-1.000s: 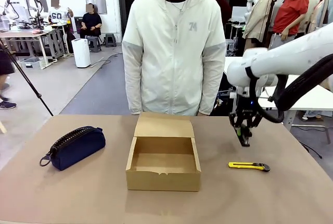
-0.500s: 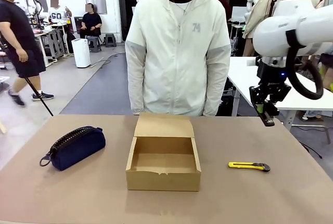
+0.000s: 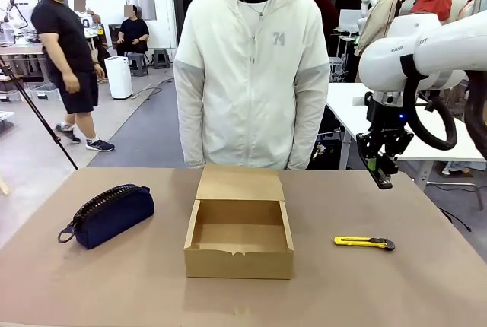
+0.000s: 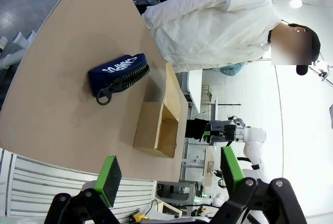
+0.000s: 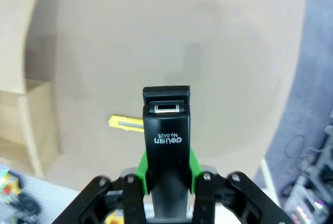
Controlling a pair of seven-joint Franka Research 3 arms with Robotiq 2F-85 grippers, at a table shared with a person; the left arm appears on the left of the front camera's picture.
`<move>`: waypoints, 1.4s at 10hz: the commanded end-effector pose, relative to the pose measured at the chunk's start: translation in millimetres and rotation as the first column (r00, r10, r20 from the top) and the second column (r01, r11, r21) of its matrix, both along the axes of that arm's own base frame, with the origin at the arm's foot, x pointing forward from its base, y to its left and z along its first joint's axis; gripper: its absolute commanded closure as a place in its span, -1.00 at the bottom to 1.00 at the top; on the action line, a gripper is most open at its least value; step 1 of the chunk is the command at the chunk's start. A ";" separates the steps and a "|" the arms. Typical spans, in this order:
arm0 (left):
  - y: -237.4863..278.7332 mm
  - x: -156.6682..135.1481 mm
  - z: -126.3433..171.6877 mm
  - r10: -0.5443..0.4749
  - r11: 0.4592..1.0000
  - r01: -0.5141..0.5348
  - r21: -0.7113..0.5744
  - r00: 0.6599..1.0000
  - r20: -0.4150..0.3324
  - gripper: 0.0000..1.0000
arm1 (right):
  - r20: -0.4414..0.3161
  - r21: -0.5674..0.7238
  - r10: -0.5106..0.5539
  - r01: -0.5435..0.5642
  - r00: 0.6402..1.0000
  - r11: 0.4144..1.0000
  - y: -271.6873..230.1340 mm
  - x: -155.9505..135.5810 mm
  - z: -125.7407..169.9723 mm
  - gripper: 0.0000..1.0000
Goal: Pack the items into the box.
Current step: Pick up the item indicated by the person and place it inside the Mailer Box.
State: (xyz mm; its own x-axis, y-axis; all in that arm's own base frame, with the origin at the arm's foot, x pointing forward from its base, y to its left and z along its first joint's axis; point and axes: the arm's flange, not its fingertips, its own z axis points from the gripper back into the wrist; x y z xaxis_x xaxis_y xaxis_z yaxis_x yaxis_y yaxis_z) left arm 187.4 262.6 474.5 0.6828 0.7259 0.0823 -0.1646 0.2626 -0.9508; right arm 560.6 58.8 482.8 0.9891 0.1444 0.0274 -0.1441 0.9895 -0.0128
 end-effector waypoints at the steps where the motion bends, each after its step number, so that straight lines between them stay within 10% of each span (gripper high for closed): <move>1: 0.2 -0.4 0.9 -0.005 1.000 0.005 -0.003 1.000 0.025 -1.00 | 0.016 -0.036 0.201 -0.200 0.980 0.979 62.0 0.7 11.8 1.00; 3: 0.2 -0.4 0.9 -0.005 1.000 0.005 -0.003 1.000 0.025 -1.00 | -0.016 -0.047 0.504 -0.505 0.863 0.862 156.1 7.2 4.9 1.00; 6: 0.2 -0.4 0.9 -0.005 1.000 0.005 -0.003 1.000 0.025 -1.00 | -0.072 -0.090 0.808 -0.811 0.584 0.578 261.4 -22.9 -18.4 1.00; 9: 0.2 -0.4 0.9 -0.005 1.000 0.005 -0.003 1.000 0.025 -1.00 | -0.133 -0.130 0.908 -0.915 0.397 0.381 304.4 -41.9 -45.4 1.00; 11: 0.2 -0.4 0.9 -0.005 1.000 0.005 -0.003 1.000 0.025 -1.00 | -0.122 -0.090 0.887 -0.895 0.446 0.438 311.1 -50.8 -50.4 1.00; 14: 0.2 -0.4 0.9 -0.005 1.000 0.005 -0.003 1.000 0.025 -1.00 | -0.126 -0.099 0.897 -0.905 0.423 0.413 312.4 -49.5 -53.9 1.00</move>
